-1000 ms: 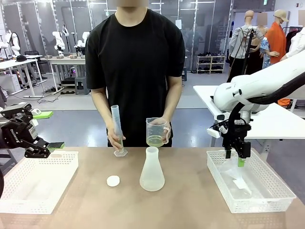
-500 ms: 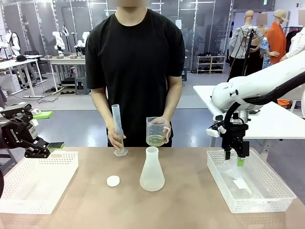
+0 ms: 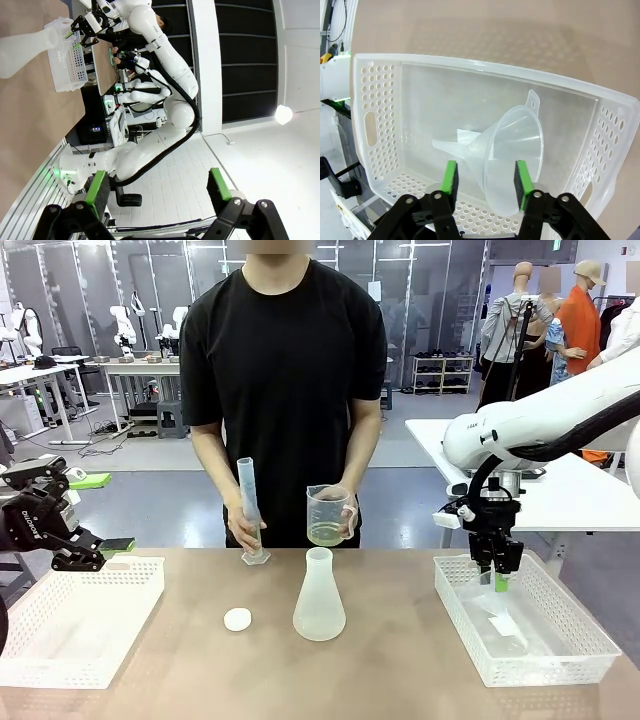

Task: Prepare the solutions needed for the experiment.
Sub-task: Pick up the Plastic Funnel and insert it into the Big flask.

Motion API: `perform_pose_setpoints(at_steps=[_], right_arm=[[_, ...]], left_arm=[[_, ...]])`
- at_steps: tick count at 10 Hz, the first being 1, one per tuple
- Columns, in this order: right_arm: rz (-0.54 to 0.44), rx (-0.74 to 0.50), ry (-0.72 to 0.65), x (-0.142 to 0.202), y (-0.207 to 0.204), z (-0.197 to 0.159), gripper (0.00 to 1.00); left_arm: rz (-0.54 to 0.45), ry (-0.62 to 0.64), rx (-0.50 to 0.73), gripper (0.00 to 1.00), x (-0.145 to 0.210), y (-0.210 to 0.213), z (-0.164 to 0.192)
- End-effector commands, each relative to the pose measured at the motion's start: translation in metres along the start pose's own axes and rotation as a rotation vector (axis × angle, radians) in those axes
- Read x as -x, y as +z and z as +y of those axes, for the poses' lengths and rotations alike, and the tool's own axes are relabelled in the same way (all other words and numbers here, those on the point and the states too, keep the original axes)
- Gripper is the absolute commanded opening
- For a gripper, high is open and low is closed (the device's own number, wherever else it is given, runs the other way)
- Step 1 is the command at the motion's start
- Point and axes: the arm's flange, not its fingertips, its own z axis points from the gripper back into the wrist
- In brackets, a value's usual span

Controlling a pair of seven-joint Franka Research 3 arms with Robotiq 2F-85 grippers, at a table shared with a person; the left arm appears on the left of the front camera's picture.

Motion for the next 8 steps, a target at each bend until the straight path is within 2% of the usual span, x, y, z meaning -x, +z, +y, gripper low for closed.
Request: perform_pose_setpoints(at_steps=[1,5,6,8], right_arm=[[0.02,-0.02,-0.019,-0.0017,0.0038,-0.0048,0.42],[0.036,-0.039,-0.024,-0.0026,0.0027,-0.008,0.05],[0.036,-0.044,-0.024,-0.003,0.0023,-0.0076,0.0],[0.037,-0.046,-0.021,-0.0037,0.0013,-0.0074,0.0]], left_arm=[[0.003,0.004,0.015,1.0,-0.0003,-0.0002,-0.0021],[0.003,0.004,0.015,1.0,-0.0003,-0.0002,-0.0021],[0.003,0.004,0.015,1.0,-0.0003,-0.0002,-0.0021],[0.003,0.004,0.015,1.0,-0.0003,-0.0002,-0.0021]])
